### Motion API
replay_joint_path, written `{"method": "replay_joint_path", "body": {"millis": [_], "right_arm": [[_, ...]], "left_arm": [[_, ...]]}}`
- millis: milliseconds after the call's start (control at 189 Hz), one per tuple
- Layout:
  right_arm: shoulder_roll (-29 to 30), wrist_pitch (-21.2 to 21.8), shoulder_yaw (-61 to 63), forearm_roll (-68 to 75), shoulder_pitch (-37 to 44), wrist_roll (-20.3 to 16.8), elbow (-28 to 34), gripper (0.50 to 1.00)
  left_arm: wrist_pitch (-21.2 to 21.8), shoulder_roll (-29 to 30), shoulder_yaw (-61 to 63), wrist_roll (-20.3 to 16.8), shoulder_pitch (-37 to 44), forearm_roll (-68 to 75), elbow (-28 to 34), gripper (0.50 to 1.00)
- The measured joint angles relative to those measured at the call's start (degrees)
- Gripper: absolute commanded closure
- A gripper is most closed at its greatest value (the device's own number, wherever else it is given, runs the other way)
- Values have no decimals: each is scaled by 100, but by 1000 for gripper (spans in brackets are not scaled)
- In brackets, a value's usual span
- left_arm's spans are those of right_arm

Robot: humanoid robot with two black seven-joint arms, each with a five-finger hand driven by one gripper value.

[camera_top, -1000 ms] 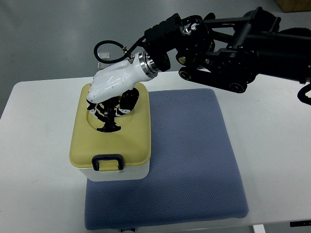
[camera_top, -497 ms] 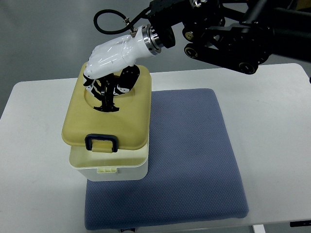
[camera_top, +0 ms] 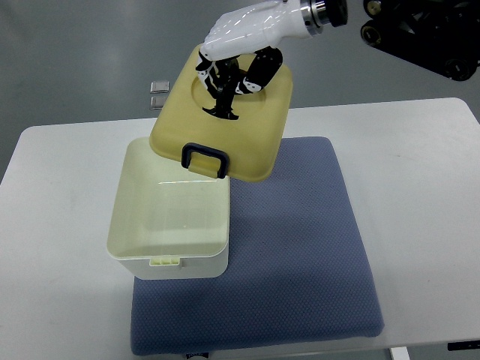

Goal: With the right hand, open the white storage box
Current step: 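Lift the yellow lid off the white box with the right hand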

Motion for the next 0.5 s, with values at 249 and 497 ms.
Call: {"method": "replay_joint_path", "body": {"millis": [249,497], "right_arm": [[-1085,-185,6,84,-753,-1,-97,1000],[-1544,-590,6,287,-1733,-1,-133,1000]], "left_arm": [[0,0,0,0,1,0,-2,500],[0,0,0,1,1,0,-1,500]]}}
